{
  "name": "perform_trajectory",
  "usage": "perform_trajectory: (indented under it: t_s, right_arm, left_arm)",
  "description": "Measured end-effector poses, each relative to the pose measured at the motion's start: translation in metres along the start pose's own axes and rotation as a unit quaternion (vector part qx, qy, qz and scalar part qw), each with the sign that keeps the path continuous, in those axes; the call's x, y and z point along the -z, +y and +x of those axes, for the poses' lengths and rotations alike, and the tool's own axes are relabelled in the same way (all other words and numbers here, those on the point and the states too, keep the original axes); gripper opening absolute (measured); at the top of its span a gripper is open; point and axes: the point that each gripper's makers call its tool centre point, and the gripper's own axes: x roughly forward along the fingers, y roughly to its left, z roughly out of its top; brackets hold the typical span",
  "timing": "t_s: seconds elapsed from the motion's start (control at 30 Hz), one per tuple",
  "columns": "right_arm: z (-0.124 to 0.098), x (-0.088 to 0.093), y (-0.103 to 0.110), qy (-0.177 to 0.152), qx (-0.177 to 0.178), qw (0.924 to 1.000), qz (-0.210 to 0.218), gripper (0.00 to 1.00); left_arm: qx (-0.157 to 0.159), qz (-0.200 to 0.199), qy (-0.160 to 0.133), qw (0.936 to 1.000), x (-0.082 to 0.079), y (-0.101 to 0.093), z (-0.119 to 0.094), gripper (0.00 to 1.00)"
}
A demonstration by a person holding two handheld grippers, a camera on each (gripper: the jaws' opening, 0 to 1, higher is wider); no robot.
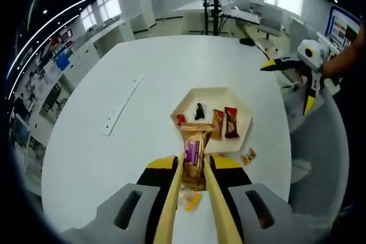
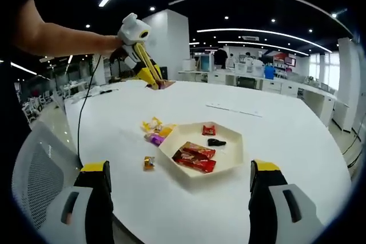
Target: Place the target food into the container with the food tongs after gripping and lifting it, then release it inside without dropping or visibly crushing the food.
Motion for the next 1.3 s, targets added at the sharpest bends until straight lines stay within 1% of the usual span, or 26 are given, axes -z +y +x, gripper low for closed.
perform_trajectory:
  t_s: [0.03,0.07,0.23,0.33,0.43,0.57,0.67,0.8,0.97,1.07,1.1,1.17,1.23,1.3]
  right_arm:
    - [0.000,0.001,0.000,0.002,0.000,1.0000,0.002,1.00]
    - [0.000,0.002,0.001,0.005,-0.001,1.0000,0.006,0.99]
    - [0.000,0.002,0.001,0.004,-0.001,1.0000,0.004,0.99]
    - [0.000,0.002,0.001,0.005,-0.001,0.9999,0.013,1.00]
    - [0.000,0.002,0.000,0.005,0.000,0.9999,0.014,1.00]
    - [-0.001,0.000,-0.001,0.000,0.003,0.9999,0.016,0.99]
    - [-0.002,-0.001,-0.004,-0.004,0.008,0.9998,0.016,0.99]
    - [-0.002,-0.002,-0.004,-0.007,0.011,0.9997,0.019,0.99]
    - [-0.003,-0.003,-0.005,-0.008,0.013,0.9997,0.022,0.99]
    - [-0.002,-0.002,-0.004,-0.004,0.011,0.9997,0.021,0.99]
    - [-0.002,-0.002,-0.004,-0.003,0.010,0.9997,0.021,0.99]
    - [-0.002,-0.001,-0.004,-0.001,0.009,0.9997,0.023,0.99]
    - [-0.002,-0.001,-0.003,-0.002,0.008,0.9996,0.025,0.99]
    - [-0.002,-0.001,-0.004,-0.001,0.008,0.9996,0.025,0.99]
  left_arm:
    - [-0.001,0.000,-0.003,1.0000,-0.004,0.000,0.003,0.18]
    - [0.006,-0.001,-0.005,1.0000,-0.007,-0.004,0.005,0.18]
    - [0.009,0.007,-0.007,0.9999,-0.021,-0.009,0.020,0.18]
    - [0.015,0.011,-0.006,0.9998,-0.035,-0.011,0.031,0.18]
    - [0.021,0.020,-0.010,0.9995,-0.052,-0.014,0.043,0.18]
    - [0.024,0.027,-0.007,0.9993,-0.065,-0.016,0.060,0.18]
    - [0.024,0.032,-0.006,0.9992,-0.071,-0.017,0.069,0.18]
    - [0.033,0.036,-0.003,0.9988,-0.076,-0.021,0.077,0.18]
    - [0.041,0.041,-0.004,0.9983,-0.081,-0.024,0.081,0.18]
    - [0.038,0.040,-0.009,0.9984,-0.083,-0.022,0.083,0.19]
    - [0.033,0.039,-0.017,0.9985,-0.085,-0.020,0.084,0.19]
    - [0.036,0.035,-0.020,0.9986,-0.085,-0.020,0.085,0.21]
    - [0.031,0.042,-0.025,0.9983,-0.087,-0.018,0.085,0.23]
    - [0.036,0.044,-0.023,0.9981,-0.086,-0.020,0.085,0.24]
